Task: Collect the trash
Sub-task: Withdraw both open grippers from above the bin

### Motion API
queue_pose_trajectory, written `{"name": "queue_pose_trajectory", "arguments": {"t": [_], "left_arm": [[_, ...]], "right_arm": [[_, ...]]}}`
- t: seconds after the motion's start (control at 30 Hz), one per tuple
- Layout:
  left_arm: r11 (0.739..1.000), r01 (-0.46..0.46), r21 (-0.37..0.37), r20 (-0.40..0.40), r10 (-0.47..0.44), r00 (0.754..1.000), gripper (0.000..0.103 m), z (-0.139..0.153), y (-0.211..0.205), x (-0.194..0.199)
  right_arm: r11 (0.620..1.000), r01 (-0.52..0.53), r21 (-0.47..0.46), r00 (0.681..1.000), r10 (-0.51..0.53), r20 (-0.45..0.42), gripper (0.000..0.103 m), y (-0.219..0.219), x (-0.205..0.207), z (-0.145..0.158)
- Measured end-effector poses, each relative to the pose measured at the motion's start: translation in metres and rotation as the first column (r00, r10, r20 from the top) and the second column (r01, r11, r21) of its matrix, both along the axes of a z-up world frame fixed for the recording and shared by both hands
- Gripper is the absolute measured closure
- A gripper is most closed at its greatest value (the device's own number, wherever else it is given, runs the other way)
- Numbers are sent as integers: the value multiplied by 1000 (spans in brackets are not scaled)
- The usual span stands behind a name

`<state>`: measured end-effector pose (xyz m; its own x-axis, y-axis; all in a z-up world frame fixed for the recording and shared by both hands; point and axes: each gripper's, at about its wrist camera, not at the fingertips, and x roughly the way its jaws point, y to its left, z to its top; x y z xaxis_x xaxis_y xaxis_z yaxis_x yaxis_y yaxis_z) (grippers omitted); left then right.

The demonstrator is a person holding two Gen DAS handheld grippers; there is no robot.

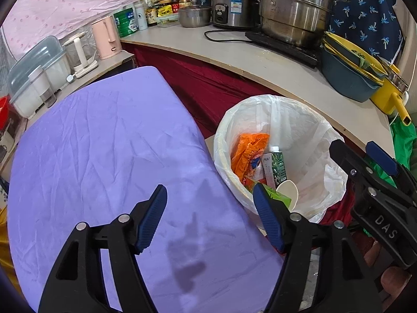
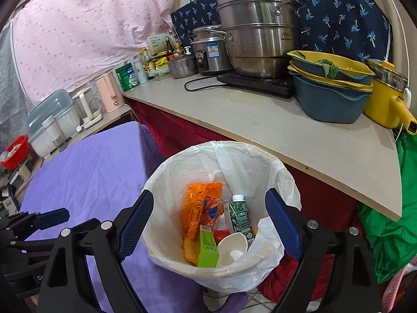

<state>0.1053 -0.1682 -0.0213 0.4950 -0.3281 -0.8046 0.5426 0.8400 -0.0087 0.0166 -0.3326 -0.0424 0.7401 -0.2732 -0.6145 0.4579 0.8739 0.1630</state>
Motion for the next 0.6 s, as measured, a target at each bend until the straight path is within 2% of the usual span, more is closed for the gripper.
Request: {"name": "queue_pose_trajectory", "arguments": {"t": [0.27, 0.37, 0.6], "left_arm": [[999, -37, -3, 24, 37, 999, 26, 3, 25, -6], [999, -52, 2, 32, 52, 998, 17, 3, 34, -9], [996, -84, 15, 45, 83, 996, 17, -1, 52, -15]], "right_arm": [[999, -24, -36, 999, 23, -34, 17, 25, -11, 8], [999, -38, -39, 999, 36, -38, 13, 33, -14, 9], [998, -47, -31, 997, 45, -59, 13, 46, -20, 6]]}}
